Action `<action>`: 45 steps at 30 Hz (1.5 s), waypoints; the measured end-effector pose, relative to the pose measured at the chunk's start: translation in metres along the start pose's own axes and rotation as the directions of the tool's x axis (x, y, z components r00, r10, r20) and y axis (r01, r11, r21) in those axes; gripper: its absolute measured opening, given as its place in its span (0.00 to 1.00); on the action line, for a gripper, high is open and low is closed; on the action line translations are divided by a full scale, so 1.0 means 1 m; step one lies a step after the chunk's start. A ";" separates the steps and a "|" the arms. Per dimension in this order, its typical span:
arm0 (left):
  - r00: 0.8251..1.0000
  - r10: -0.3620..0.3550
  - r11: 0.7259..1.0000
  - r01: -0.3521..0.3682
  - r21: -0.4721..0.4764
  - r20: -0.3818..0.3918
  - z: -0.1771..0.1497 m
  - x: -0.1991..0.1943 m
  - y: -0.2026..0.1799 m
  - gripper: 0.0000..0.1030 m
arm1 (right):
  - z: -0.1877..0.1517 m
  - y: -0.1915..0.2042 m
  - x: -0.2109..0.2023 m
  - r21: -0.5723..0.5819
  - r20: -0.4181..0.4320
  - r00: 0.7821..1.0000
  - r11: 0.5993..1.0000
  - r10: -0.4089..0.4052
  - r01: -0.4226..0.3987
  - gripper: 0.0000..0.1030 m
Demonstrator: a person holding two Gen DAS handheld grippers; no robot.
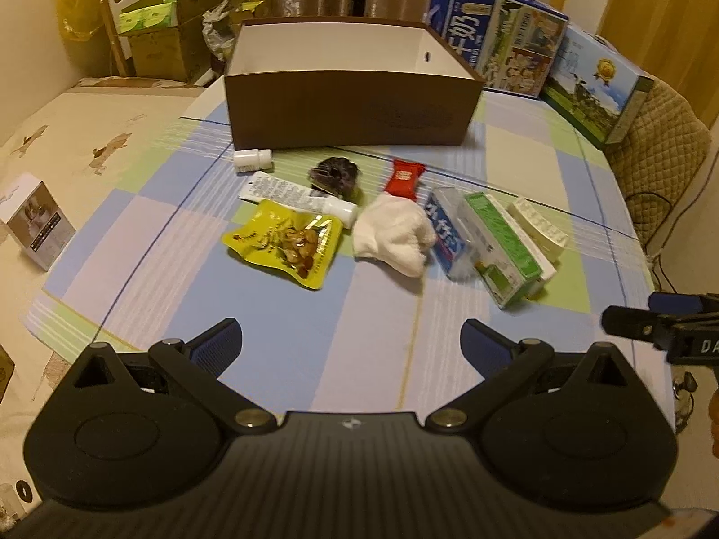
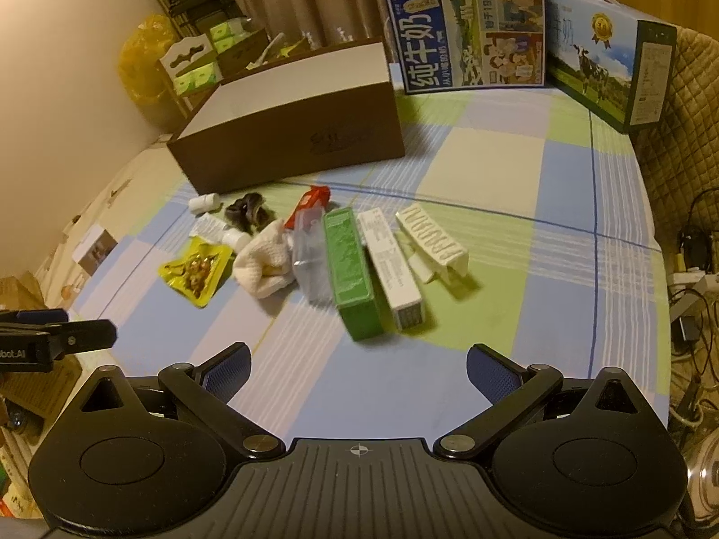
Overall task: Organize objects
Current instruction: 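Grasp the white blister tray with the right tool while the left tool approaches the pill bottle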
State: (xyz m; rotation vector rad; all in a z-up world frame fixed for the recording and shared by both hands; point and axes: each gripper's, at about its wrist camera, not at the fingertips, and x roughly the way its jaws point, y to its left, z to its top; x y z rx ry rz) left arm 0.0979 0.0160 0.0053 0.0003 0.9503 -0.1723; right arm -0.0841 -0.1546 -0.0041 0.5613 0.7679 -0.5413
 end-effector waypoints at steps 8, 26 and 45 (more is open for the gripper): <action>0.999 0.042 0.999 -0.043 -0.022 -0.011 0.014 0.016 0.021 0.99 | 0.022 -0.021 0.018 0.008 0.040 0.999 1.000 -0.003 0.003 0.93; 0.997 0.069 0.997 -0.070 -0.042 -0.042 0.043 0.060 0.073 0.99 | 0.051 -0.046 0.087 -0.145 0.033 0.998 0.988 -0.056 0.060 0.59; 0.996 0.059 0.998 -0.059 -0.007 -0.062 0.080 0.110 0.093 0.99 | 0.083 -0.051 0.149 -0.224 -0.052 0.994 0.971 -0.093 0.079 0.44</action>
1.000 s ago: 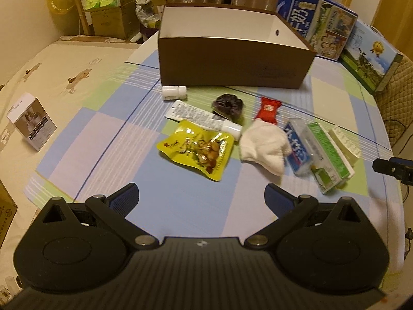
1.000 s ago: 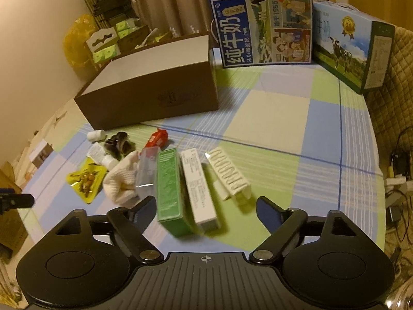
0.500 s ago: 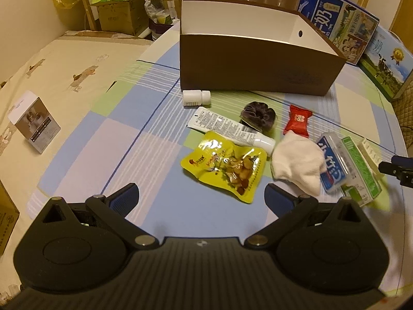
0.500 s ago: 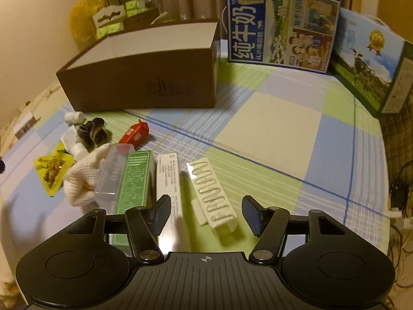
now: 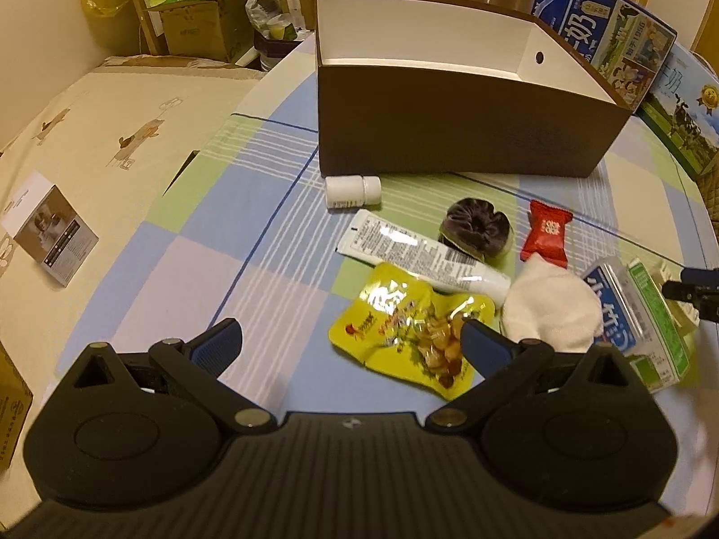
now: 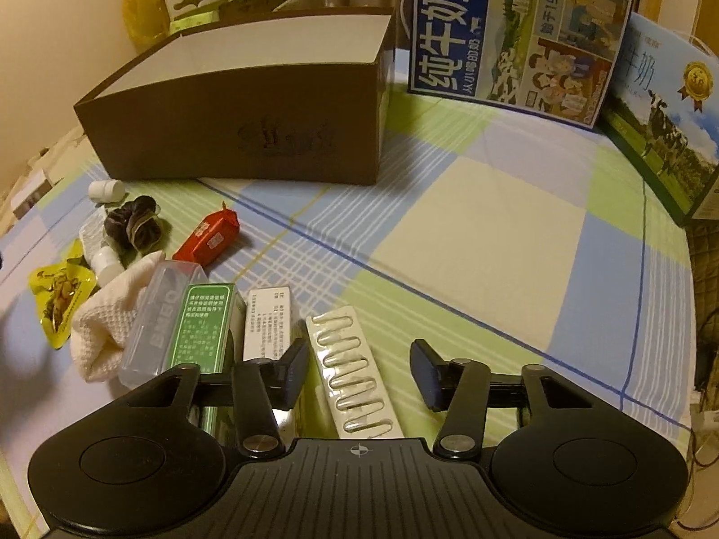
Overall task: Organize objects
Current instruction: 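Grasp the white blister tray with the right tool while the left tool approaches the pill bottle, then grasp the white pill bottle with the left tool while the right tool lifts the tray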
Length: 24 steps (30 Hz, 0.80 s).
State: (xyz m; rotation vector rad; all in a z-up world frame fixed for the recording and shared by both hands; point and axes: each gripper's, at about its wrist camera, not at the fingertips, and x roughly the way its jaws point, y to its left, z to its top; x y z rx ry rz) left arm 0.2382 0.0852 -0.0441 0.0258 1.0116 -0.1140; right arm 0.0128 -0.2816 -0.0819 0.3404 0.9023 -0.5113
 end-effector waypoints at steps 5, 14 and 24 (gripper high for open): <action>1.000 -0.010 1.000 0.010 0.016 -0.010 0.009 0.012 0.002 0.99 | -0.004 0.003 0.010 -0.037 -0.056 0.998 0.999 -0.014 0.012 0.38; 1.000 -0.018 0.999 0.019 0.043 -0.025 0.026 0.037 0.005 0.99 | -0.003 0.003 0.018 0.013 -0.072 0.997 1.000 -0.018 0.019 0.24; 1.000 0.011 0.999 -0.011 0.033 0.000 0.057 0.074 0.005 0.94 | 0.004 -0.015 0.006 0.131 -0.069 0.992 0.985 -0.105 0.113 0.24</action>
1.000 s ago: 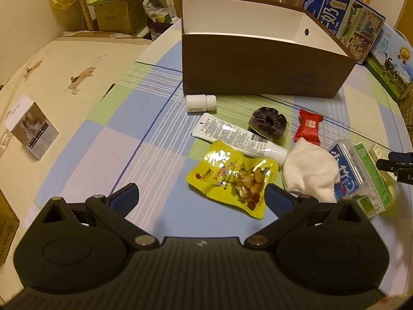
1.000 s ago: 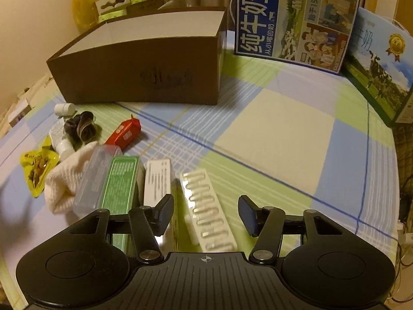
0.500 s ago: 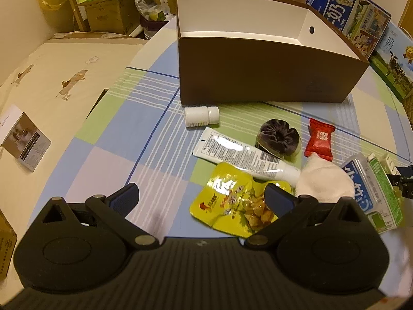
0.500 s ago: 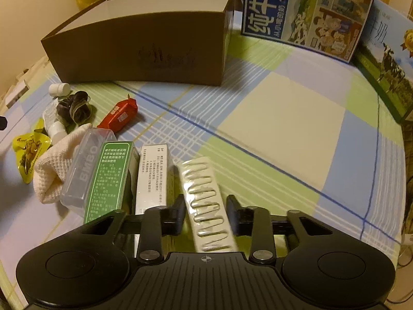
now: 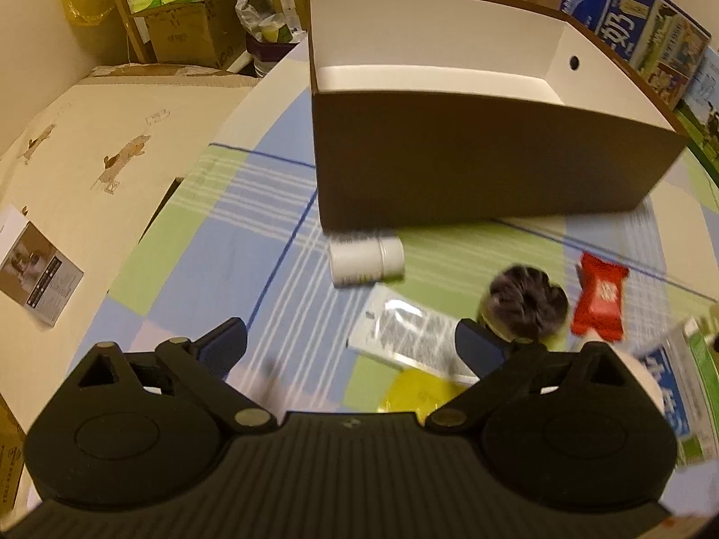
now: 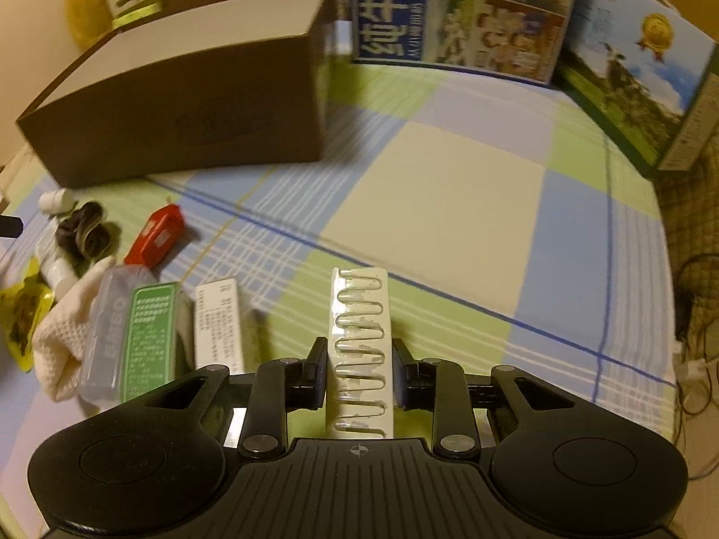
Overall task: Organize objects
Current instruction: 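Grasp the white pill bottle with the left tool while the right tool lifts the tray, then carry the bottle and tray into the brown box and open both tools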
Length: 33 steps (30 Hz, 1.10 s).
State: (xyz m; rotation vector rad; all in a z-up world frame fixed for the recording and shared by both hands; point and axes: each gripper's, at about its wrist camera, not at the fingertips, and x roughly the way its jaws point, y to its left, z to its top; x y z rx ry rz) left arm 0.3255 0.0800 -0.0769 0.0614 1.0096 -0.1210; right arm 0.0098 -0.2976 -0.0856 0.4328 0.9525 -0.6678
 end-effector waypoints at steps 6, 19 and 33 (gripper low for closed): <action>1.000 0.002 1.000 -0.002 -0.010 0.021 0.013 0.017 -0.001 0.88 | 0.003 -0.009 -0.005 0.059 0.000 0.999 0.998 -0.038 0.038 0.24; 1.000 -0.001 0.999 0.002 -0.043 0.021 0.032 0.056 -0.005 0.62 | 0.004 -0.014 -0.010 0.130 0.002 0.997 0.988 -0.079 0.078 0.24; 0.999 -0.021 1.000 0.021 0.020 0.030 0.023 0.046 0.003 0.41 | 0.017 -0.006 -0.018 0.152 0.040 0.998 0.987 -0.051 0.044 0.24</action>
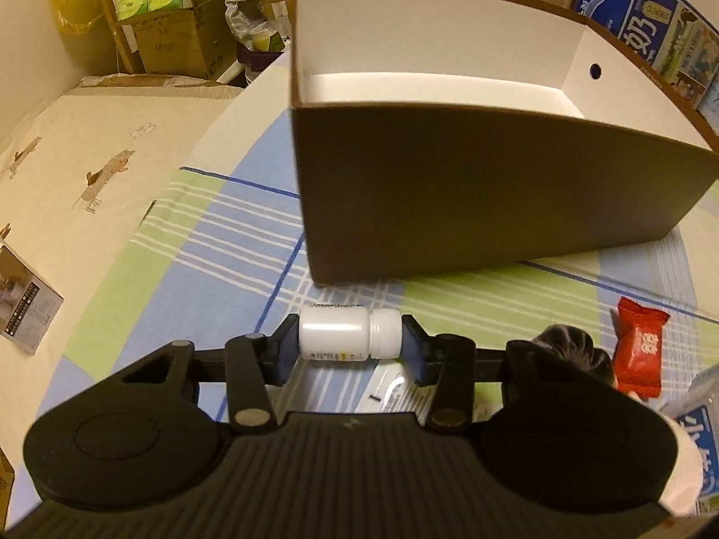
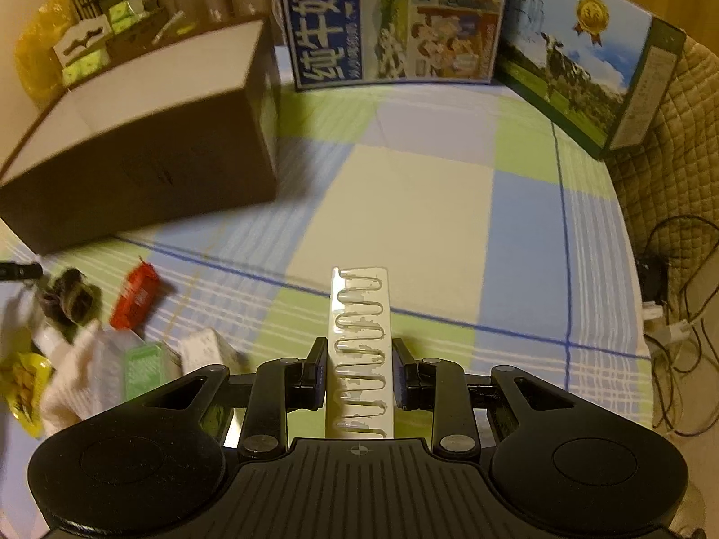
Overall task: Organize objects
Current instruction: 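Carry the bottle and tray into the brown box and open both tools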
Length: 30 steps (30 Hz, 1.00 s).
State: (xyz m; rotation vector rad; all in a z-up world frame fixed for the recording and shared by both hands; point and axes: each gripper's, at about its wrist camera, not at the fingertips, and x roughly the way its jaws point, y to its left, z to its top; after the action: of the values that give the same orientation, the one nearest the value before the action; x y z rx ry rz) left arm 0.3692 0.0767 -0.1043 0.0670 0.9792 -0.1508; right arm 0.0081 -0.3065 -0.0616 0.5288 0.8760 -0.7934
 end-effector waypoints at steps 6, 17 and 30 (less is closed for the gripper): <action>0.998 -0.027 1.000 0.026 0.014 0.049 0.005 -0.043 0.015 0.41 | 0.024 0.016 -0.011 0.000 0.055 0.995 0.996 0.085 -0.085 0.24; 0.983 -0.101 0.991 0.085 0.102 0.156 0.060 -0.102 0.010 0.41 | 0.093 0.067 -0.016 -0.073 0.152 0.946 0.958 0.285 -0.277 0.24; 0.971 -0.197 0.965 0.169 0.198 0.134 0.121 -0.050 -0.057 0.41 | 0.169 0.152 0.034 -0.200 0.145 0.917 0.919 0.371 -0.340 0.24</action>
State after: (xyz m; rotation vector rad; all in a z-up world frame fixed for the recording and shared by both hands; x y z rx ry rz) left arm 0.4327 0.0100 0.0053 0.1339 0.8154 -0.4129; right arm 0.2210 -0.3446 0.0160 0.4400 0.6460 -0.4189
